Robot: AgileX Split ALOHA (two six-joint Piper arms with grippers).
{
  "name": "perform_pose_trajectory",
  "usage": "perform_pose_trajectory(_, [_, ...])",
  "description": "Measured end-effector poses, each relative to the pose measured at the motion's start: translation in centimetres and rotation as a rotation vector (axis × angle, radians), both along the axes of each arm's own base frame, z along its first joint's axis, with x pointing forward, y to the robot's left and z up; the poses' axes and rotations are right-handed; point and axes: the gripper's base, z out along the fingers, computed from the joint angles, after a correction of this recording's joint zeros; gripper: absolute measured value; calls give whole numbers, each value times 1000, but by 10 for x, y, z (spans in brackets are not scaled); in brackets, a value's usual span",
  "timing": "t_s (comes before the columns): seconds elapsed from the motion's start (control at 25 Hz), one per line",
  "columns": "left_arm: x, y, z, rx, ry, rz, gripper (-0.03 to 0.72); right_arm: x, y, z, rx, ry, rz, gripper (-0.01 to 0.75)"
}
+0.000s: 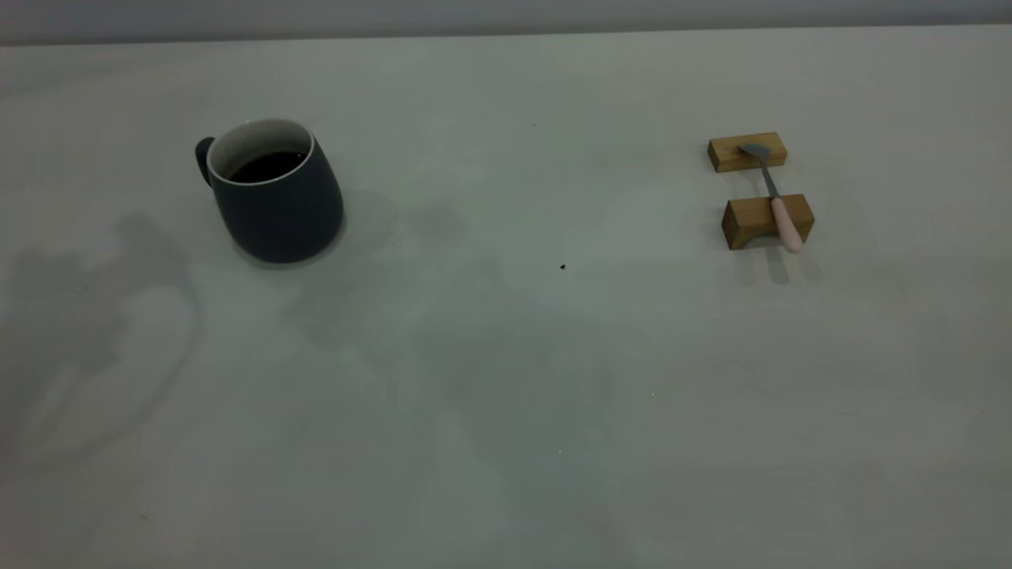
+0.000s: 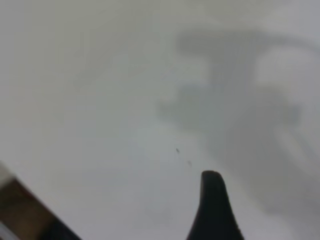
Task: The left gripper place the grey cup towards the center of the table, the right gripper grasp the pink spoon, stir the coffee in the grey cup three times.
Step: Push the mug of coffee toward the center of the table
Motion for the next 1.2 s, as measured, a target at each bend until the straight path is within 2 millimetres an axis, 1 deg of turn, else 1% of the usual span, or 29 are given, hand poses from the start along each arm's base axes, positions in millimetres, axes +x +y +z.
perform_pose_trajectory(0.16, [31,-15,-30,57,68,-250,610,0,0,0,0,0,0,238])
perform_pose_trajectory(0.32, [53,-24,-56,111,120,-464,610,0,0,0,0,0,0,238])
perform_pose_trajectory(0.44, [66,-25,-71,133,137,-556,608,0,0,0,0,0,0,238])
perform_pose_trajectory(0.6, [81,-28,-90,157,118,-658,608,0,0,0,0,0,0,238])
perform_pose_trajectory(0.84, [94,-41,-119,189,96,-805,608,0,0,0,0,0,0,238])
perform_pose_trajectory(1.2, [106,-53,-145,193,102,-863,608,0,0,0,0,0,0,238])
